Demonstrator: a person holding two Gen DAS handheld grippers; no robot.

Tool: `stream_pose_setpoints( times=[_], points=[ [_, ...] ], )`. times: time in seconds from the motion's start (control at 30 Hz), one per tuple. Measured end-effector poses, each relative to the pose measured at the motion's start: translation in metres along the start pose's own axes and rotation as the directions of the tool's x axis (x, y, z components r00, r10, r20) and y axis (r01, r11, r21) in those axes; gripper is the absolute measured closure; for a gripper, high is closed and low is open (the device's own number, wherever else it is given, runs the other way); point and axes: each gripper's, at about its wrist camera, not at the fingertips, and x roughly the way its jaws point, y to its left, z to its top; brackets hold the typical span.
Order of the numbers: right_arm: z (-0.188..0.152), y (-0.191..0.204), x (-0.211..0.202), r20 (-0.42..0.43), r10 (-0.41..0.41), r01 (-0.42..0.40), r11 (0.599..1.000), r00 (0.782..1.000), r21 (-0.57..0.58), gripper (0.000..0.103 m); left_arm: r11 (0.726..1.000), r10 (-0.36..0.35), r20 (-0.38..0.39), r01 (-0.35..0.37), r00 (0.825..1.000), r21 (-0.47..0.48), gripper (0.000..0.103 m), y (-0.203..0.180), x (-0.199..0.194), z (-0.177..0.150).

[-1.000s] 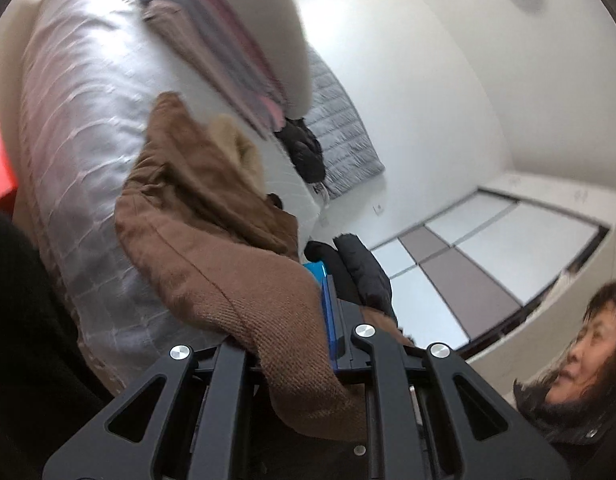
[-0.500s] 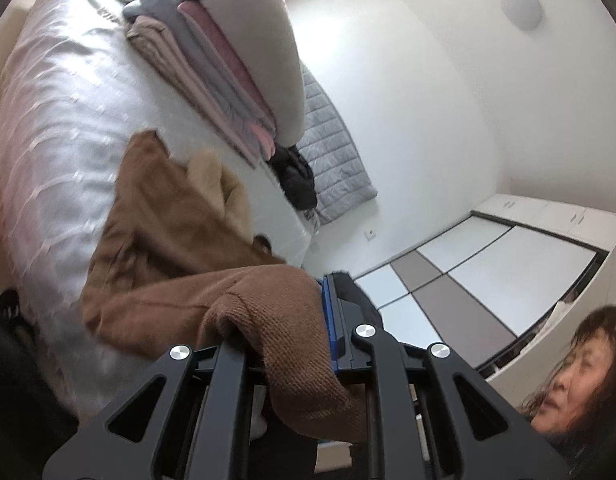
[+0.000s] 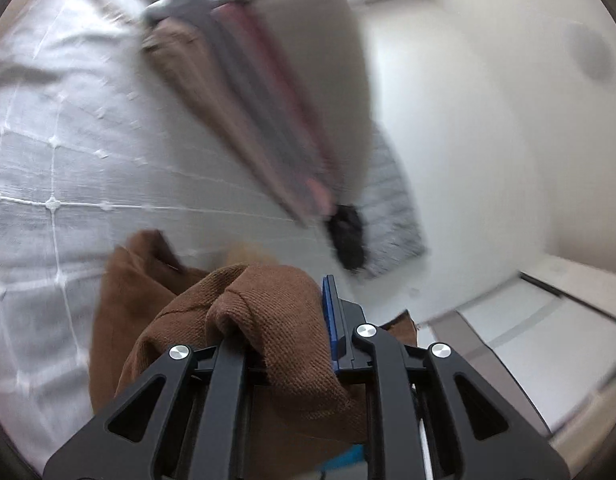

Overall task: Fold large clothes
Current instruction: 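Lower the hem onto the jacket and open the left gripper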

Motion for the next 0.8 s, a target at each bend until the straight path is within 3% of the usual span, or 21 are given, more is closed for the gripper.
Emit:
stream_pose_setpoints(
  times=[0.07,0.1,0.13,0.2,0.33,0.43,0.57,0.63,0.7,0.77,0.8],
  points=[
    [0.013,-0.041,0.025,0.001,-0.118,0.117,0.986,0.993,0.119,0.081,0.994,0.071,-0.032,-0.073,0.997,-0.085,0.087,0.039,0.041,0.009],
    [0.016,-0.056,0.031,0.0,-0.153,0.151,0.974,0.988,0.166,0.069,0.982,0.115,-0.062,-0.123,0.991,-0.145,0.086,0.06,0.058,0.01],
    [0.017,-0.08,0.037,0.008,-0.194,0.185,0.949,0.981,0.256,0.066,0.969,0.134,-0.082,-0.148,0.988,-0.199,0.085,0.074,0.067,0.011],
    [0.014,-0.095,0.039,0.029,-0.201,0.181,0.929,0.979,0.321,0.065,0.952,0.117,-0.085,-0.136,0.989,-0.275,0.085,0.092,0.075,0.015],
    [0.004,-0.073,0.033,-0.002,-0.182,0.177,0.955,0.983,0.239,0.043,0.96,0.078,-0.081,-0.097,0.994,-0.262,0.074,0.082,0.072,0.026],
    [-0.012,-0.06,0.025,-0.067,-0.212,0.221,0.955,0.975,0.2,0.039,0.961,0.062,-0.081,-0.082,0.995,-0.263,0.064,0.078,0.072,0.03],
    [-0.012,-0.048,0.032,-0.13,-0.247,0.266,0.95,0.96,0.161,0.031,0.944,0.07,0.037,-0.054,0.997,-0.324,0.056,0.085,0.049,0.04],
    [-0.008,-0.042,0.043,-0.191,-0.265,0.295,0.944,0.945,0.148,0.03,0.946,0.096,0.116,-0.054,0.989,-0.32,0.048,0.081,0.033,0.041],
    [0.004,-0.028,0.05,-0.186,-0.184,0.214,0.965,0.965,0.155,0.029,0.958,0.102,0.148,-0.057,0.984,-0.28,0.046,0.069,0.025,0.04],
    [0.028,-0.014,0.053,-0.111,-0.114,0.129,0.982,0.987,0.136,0.027,0.973,0.09,0.146,-0.056,0.985,-0.223,0.046,0.057,0.026,0.04],
    [0.037,-0.01,0.051,-0.068,-0.105,0.113,0.986,0.992,0.123,0.021,0.979,0.089,0.144,-0.06,0.986,-0.197,0.046,0.051,0.029,0.04]
  ],
)
